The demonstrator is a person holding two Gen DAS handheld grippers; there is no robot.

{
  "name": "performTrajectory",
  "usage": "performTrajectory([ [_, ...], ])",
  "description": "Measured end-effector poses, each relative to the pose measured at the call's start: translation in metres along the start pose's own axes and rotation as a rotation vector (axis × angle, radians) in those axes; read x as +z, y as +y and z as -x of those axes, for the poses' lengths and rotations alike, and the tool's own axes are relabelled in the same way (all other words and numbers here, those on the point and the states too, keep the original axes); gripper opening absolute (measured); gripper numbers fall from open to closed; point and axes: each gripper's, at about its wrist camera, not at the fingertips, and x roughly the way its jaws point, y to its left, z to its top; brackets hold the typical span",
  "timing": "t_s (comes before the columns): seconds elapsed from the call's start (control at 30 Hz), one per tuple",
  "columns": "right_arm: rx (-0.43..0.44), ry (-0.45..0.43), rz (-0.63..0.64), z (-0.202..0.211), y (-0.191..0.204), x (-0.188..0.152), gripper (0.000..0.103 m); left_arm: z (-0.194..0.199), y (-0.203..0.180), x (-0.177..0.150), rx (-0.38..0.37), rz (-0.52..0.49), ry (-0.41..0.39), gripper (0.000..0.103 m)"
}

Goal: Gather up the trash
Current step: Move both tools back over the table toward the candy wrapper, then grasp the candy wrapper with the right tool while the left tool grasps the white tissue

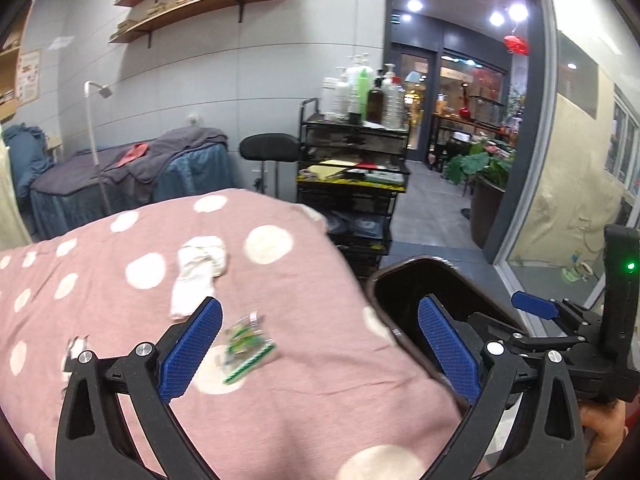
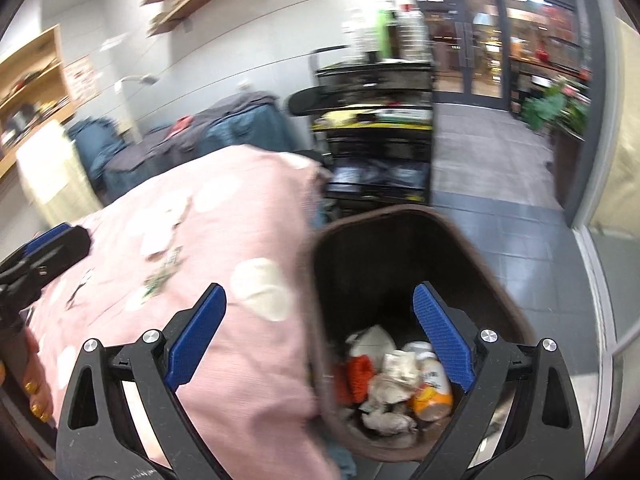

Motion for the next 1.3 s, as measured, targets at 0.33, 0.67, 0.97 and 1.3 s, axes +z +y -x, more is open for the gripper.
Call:
performTrajectory([
  [0.33,0.204,0.122,0.180,-0.039,0.094,0.013,0.093,0.018,0.091,-0.027,0.179,0.106,0.040,0.097],
  [0.67,0.285,0.287,0.306,-0.093,0.170,0.023,0.093,0.023,0.173,-0.055,0.308,0.178,0.146,0.097],
  [0.97,0.176,0.472,0.402,-0.160,0.210,0.018,0.093,0.014,0.189,-0.058,0.297,0.197,0.174,0.097],
  [1.3,0.013,0.513,0.559,-0.195,0.231,0.012,0.062,0.003,0.202,-0.053,0.274,0.214,0.172,0.097],
])
